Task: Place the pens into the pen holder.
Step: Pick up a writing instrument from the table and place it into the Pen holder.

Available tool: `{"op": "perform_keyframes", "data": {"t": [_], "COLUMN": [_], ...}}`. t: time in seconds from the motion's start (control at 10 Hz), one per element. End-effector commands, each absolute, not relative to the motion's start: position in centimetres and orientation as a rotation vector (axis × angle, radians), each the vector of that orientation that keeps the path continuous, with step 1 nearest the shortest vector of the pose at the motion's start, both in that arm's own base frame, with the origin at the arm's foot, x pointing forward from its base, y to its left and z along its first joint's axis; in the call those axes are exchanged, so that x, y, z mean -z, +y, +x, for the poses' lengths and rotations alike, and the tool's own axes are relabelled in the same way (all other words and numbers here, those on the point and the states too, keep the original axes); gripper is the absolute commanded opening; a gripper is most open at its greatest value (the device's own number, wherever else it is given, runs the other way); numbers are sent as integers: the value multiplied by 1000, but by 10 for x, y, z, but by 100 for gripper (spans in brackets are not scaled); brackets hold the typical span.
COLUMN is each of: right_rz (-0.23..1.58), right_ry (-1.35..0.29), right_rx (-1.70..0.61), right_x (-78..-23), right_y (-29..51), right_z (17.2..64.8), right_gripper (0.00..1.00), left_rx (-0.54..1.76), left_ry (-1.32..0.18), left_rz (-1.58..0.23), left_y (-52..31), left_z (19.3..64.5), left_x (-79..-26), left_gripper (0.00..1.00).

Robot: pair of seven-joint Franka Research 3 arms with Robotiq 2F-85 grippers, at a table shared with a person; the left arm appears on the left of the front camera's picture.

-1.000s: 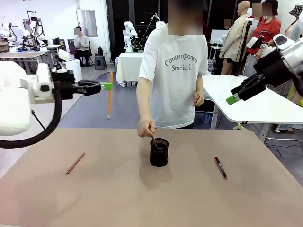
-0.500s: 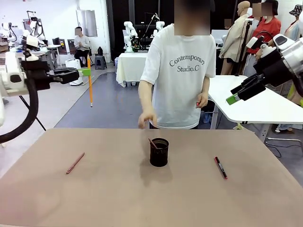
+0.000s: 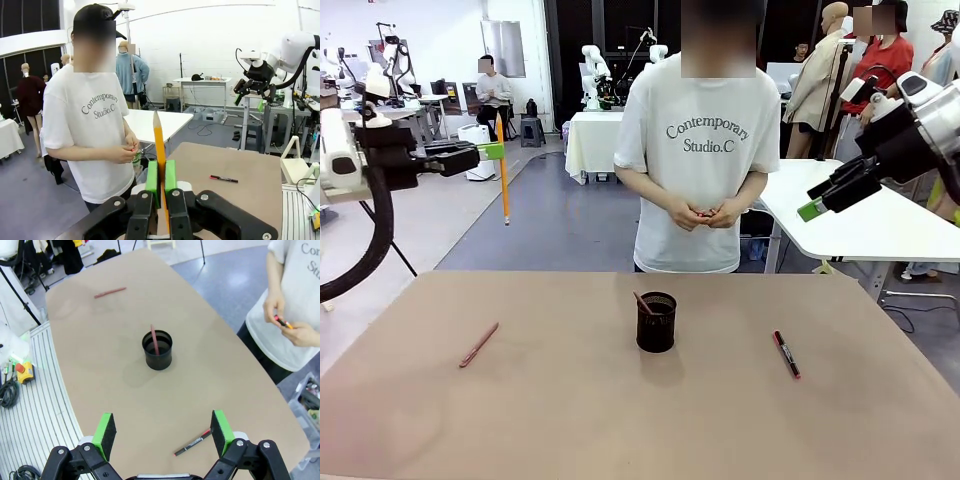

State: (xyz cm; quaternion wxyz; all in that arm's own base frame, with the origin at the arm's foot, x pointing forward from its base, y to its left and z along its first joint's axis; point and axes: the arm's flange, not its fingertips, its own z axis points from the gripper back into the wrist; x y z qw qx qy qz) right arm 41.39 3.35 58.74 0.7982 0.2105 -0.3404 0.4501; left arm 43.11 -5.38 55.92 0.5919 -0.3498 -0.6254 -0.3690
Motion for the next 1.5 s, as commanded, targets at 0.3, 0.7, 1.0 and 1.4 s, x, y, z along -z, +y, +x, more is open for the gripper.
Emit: {"op": "perform_keyframes", "data": {"t": [0.3, 0.7, 1.0, 1.4], "right_rz": [468, 468, 468, 468], "right_ry": [-745, -745, -745, -745], "right_rx": [-973, -973, -973, -973], "right_x": [-588, -588, -588, -588], "right_y": [33, 33, 33, 33], "right_z": [415, 415, 415, 415], "right_gripper": [100, 100, 100, 100], "left_rx": [860, 860, 860, 860], "left_ry": [-1458, -1458, -1458, -1458], "left_rz": [-817, -817, -817, -817], "left_y": [-54, -54, -54, -54], "left_z": [432, 432, 432, 432], "left_x": [-561, -561, -561, -561], "left_gripper": [0, 0, 0, 0]}}
